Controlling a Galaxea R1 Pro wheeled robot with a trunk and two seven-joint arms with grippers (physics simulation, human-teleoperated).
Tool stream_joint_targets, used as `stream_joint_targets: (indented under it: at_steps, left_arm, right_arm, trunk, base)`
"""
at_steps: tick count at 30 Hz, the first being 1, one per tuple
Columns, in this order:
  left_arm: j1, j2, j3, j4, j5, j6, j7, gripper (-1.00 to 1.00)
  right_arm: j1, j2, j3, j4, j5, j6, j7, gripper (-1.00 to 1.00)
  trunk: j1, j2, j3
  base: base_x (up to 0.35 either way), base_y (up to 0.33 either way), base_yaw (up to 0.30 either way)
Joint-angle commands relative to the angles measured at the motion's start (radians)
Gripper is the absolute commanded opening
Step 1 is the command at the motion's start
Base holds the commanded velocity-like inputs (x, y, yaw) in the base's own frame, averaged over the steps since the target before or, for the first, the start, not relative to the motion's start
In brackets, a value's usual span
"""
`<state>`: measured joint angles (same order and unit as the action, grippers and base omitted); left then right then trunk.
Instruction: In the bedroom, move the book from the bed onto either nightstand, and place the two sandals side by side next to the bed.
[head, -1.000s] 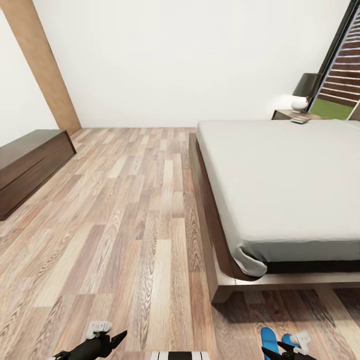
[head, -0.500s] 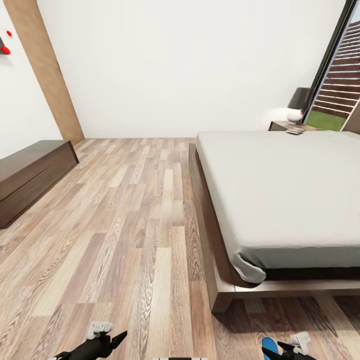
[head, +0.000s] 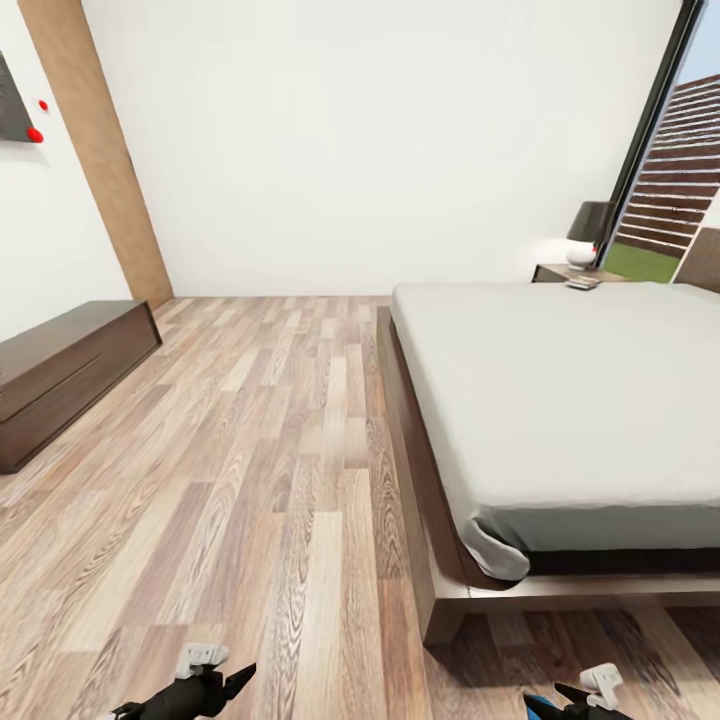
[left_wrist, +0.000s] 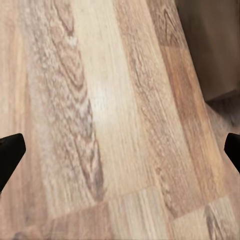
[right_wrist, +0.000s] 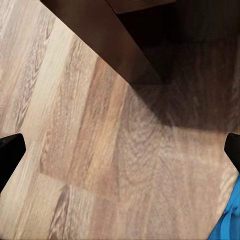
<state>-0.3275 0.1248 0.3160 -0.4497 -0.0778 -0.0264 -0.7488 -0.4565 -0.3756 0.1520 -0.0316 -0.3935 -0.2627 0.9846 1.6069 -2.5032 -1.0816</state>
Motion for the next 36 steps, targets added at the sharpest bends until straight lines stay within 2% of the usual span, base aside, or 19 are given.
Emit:
stream_joint_targets:
  at_steps: [1, 15, 36]
  left_arm:
    - [-0.001, -0.001, 0.007, 0.0, -0.008, -0.003, -0.006, 1.0]
    - [0.0, -0.002, 0.005, 0.0, -0.008, -0.001, -0.006, 1.0]
    - [0.0, -0.004, 0.003, 0.0, -0.008, -0.001, -0.006, 1.0]
  right_arm:
    - [-0.001, 0.0, 0.009, 0.001, -0.007, -0.005, 0.002, 1.0]
    - [-0.001, 0.0, 0.009, 0.001, -0.007, -0.004, 0.002, 1.0]
    - [-0.001, 0.0, 0.009, 0.0, -0.007, -0.004, 0.002, 1.0]
  trunk:
    - [-0.001, 0.0, 0.003]
    - [-0.007, 0.003, 0.057]
    - [-0.087, 0.15, 0.123]
  base:
    - [0.0, 0.0, 0.0]
    - [0.0, 0.0, 0.0]
    - [0.0, 0.0, 0.0]
